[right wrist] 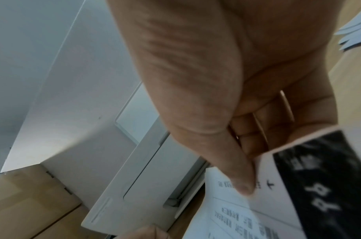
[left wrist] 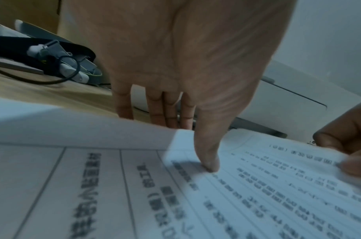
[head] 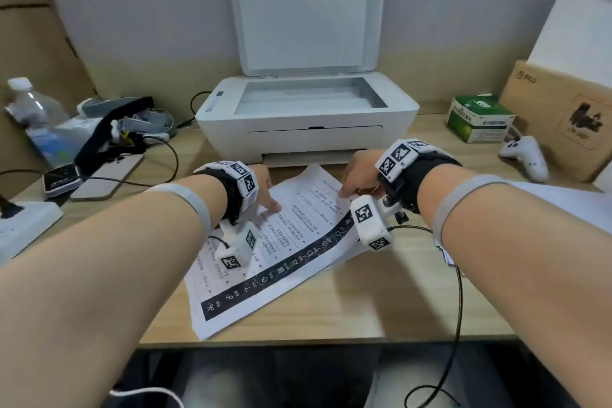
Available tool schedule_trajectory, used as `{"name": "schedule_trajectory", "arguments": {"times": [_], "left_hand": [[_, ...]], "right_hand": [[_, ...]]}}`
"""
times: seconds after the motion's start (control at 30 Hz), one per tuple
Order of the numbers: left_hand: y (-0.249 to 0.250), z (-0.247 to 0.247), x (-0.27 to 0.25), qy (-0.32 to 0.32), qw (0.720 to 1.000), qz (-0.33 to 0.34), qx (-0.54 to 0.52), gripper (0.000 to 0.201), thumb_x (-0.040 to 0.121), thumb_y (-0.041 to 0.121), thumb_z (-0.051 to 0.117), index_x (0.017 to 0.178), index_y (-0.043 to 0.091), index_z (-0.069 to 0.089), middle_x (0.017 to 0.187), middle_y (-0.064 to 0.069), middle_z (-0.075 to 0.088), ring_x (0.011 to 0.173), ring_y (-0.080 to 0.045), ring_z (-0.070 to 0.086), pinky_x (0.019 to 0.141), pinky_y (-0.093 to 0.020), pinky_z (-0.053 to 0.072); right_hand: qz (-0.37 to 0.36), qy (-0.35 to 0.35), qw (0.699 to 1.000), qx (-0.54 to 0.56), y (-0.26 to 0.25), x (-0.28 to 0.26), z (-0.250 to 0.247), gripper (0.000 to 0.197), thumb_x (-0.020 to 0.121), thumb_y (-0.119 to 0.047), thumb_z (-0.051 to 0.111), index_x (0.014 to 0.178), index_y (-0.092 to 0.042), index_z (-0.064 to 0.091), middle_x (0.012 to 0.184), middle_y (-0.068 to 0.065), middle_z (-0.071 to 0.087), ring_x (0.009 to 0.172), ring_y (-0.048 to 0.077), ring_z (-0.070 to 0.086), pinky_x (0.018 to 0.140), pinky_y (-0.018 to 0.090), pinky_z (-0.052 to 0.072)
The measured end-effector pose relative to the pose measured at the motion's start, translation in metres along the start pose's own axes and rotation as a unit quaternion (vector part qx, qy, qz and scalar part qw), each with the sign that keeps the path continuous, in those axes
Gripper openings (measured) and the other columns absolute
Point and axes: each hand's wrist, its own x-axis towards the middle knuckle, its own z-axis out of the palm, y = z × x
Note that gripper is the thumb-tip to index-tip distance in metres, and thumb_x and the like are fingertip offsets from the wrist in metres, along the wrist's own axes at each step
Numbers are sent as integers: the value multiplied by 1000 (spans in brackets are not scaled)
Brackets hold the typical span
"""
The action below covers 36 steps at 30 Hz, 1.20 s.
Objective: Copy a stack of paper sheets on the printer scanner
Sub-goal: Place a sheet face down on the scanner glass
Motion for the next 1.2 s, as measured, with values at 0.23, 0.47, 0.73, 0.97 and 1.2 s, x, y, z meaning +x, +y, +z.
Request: {"name": "schedule_trajectory", "arguments": {"times": [0.23,0.47,0.73,0.97,1.2], "left_hand": [[20,2,11,101,993,62,-9,25,80,25,71,76,23,46,78,0,50,69,-21,43,56,-26,33],[28,-32,5,114,977,157,-90,11,85,24,68,94,20,65,92,0,67,86,-23,64,73,-33,51],[33,-124,-43,195,951,196,-139,35,77,48,75,102,23,75,95,0,75,91,-22,70,85,-38,55],[-6,-181,-64,262,942,130,-166,36,77,42,78,102,16,75,97,-5,74,90,-23,70,84,-37,56],[-24,-186,-50,368,833,178,-373,14,85,26,74,99,28,77,105,-2,74,98,-17,68,94,-35,53]], "right_hand": [[29,22,999,-1,27,-7,-8,32,85,-32,70,102,-5,74,87,10,76,69,23,69,71,36,61],[36,3,998,44,45,-23,-38,37,85,-23,69,113,1,68,83,11,65,61,21,53,55,24,42],[-63,134,947,284,44,-59,-100,17,90,-19,70,103,-8,73,90,7,75,66,15,67,61,25,58],[-156,258,832,467,28,-77,-155,9,93,-3,61,98,0,67,107,21,72,94,30,73,87,39,59],[-159,292,746,577,12,-61,-171,62,101,-48,39,97,8,66,93,21,71,83,28,71,72,32,61]]}}
